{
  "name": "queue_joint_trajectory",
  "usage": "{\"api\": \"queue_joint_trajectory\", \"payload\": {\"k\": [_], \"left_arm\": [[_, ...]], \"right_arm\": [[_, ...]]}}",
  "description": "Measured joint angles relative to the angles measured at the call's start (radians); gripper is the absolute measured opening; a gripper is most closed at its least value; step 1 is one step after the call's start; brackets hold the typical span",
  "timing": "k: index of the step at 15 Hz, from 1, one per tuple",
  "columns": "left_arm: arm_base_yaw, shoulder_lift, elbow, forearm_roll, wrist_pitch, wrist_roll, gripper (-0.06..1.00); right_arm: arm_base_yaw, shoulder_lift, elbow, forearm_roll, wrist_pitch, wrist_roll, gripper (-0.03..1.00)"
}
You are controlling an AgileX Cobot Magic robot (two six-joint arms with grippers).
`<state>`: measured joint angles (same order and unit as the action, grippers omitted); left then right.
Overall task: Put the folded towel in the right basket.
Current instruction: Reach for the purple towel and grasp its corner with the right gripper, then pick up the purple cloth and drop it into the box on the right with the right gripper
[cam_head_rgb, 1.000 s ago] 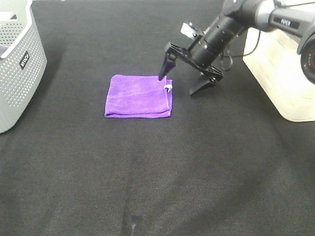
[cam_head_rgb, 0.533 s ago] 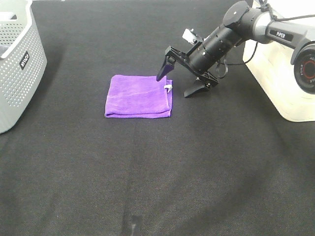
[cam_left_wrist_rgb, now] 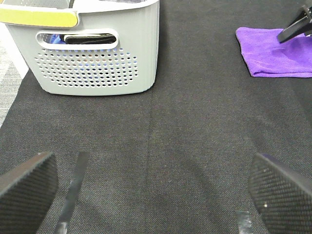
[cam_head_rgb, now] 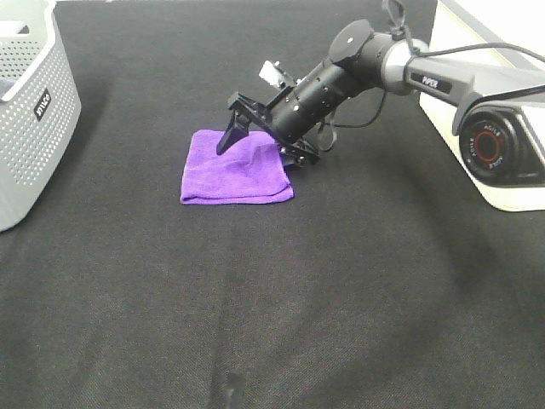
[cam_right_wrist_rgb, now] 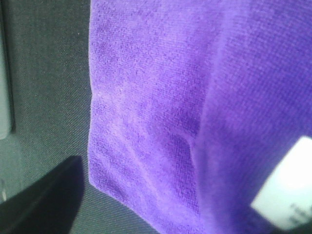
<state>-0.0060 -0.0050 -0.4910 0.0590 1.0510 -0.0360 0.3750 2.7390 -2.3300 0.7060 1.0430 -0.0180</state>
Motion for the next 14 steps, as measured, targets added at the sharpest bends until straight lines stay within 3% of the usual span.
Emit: {"api": "queue_joint_trajectory", "payload": {"k": [1,2,3,6,9,12,14], "left_arm": [[0.0,0.0,0.0,0.0,0.0,0.0,0.99],[0.0,0.0,0.0,0.0,0.0,0.0,0.99],[0.0,0.0,0.0,0.0,0.0,0.0,0.99],[0.0,0.0,0.0,0.0,0.0,0.0,0.99],[0.0,0.0,0.0,0.0,0.0,0.0,0.99],[0.0,0.0,0.0,0.0,0.0,0.0,0.99],[0.0,0.0,0.0,0.0,0.0,0.0,0.99]], "right_arm": [[0.0,0.0,0.0,0.0,0.0,0.0,0.76],[0.0,0.0,0.0,-0.008,0.0,0.0,0.68],[0.0,0.003,0.0,-0.016,-0.001,0.0,0.56],[0.001,0.036,-0.089,-0.069,0.053,-0.001,0.04],[0.01,0.082,-0.316,-0.141,0.163,0.003,0.04],[-0.004,0.038,-0.59,-0.147,0.167,0.069,0.04],[-0.061,-0.099,-0.626,-0.174,0.169,0.075,0.04]]}}
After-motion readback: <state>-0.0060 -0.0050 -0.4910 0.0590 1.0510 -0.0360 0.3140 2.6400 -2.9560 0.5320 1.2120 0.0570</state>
